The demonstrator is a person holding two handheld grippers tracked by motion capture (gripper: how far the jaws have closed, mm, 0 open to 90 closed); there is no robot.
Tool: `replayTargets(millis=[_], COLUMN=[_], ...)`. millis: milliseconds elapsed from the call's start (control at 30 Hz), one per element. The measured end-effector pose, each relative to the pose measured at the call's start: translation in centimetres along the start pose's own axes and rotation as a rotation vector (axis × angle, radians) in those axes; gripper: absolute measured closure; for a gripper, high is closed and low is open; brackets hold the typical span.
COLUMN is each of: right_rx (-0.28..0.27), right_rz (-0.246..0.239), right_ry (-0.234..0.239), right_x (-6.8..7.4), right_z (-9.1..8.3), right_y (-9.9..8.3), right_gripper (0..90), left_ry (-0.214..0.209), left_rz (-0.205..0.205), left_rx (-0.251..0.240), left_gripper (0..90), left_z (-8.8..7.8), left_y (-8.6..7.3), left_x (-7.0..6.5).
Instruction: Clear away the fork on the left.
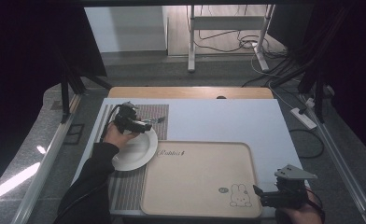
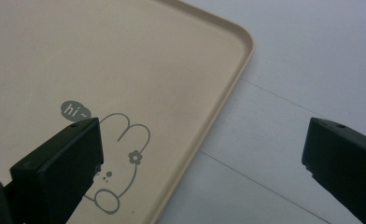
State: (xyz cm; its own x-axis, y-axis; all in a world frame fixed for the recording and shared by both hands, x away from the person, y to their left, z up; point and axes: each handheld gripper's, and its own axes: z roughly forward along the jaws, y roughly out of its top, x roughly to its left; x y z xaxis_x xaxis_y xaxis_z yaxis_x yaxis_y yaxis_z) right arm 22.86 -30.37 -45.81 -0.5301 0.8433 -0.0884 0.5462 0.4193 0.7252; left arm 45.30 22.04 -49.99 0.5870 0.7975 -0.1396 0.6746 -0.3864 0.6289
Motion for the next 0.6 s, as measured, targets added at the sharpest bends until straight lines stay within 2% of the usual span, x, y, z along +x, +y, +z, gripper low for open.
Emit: replayTargets(millis=[33,67,100,133,167,267,300,333,367,400,433,467,600], right_rx=[0.000,0.000,0.000,0.000,0.000,0.002,0.002,0.001,0.002,0.002,0.003,0.003,0.005], right_rz=[0.000,-0.001,-0.001,-0.001,-0.001,-0.002,-0.001,-0.001,0.000,0.000,0.000,-0.001,-0.001], right_ry=[0.000,0.000,0.000,0.001,0.001,0.002,0.003,0.003,0.004,0.004,0.004,0.005,0.006], right_x=[0.0,0.0,0.0,0.0,0.0,0.0,0.0,0.0,0.0,0.0,0.0,0.0,0.0], right_z=[0.0,0.0,0.0,0.0,0.0,0.0,0.0,0.0,0.0,0.0,0.0,0.0,0.0], right_y=[0.0,0.0,0.0,0.0,0.0,0.0,0.0,0.0,0.0,0.0,0.0,0.0,0.0], right_gripper=[0.0,0.0,0.0,0.0,0.0,0.0,0.0,0.0,0.0,0.0,0.0,0.0,0.0], left_ry=[0.010,0.010,0.031,0.042,0.042,0.044,0.050,0.061,0.053,0.053,0.055,0.064,0.085], left_rz=[0.000,0.000,-0.001,-0.004,-0.004,-0.020,-0.023,-0.032,-0.061,-0.061,-0.069,-0.069,-0.066], left_rx=[0.009,0.009,0.015,0.024,0.024,0.025,0.028,0.030,0.036,0.036,0.038,0.042,0.073], left_gripper=[18.5,22.6,22.6,37.1,39.3,55.8,55.8,61.3,71.7,76.5,76.5,88.0,89.3], left_z=[0.1,0.1,0.2,0.3,0.3,0.4,0.3,0.3,0.2,0.2,0.1,0.1,0.3], left_y=[0.3,0.3,0.4,0.6,0.6,0.8,0.8,0.9,1.1,1.1,1.2,1.4,1.6], left_x=[0.3,0.3,0.4,0.8,0.8,1.5,1.8,2.1,2.7,2.7,3.0,3.5,4.5])
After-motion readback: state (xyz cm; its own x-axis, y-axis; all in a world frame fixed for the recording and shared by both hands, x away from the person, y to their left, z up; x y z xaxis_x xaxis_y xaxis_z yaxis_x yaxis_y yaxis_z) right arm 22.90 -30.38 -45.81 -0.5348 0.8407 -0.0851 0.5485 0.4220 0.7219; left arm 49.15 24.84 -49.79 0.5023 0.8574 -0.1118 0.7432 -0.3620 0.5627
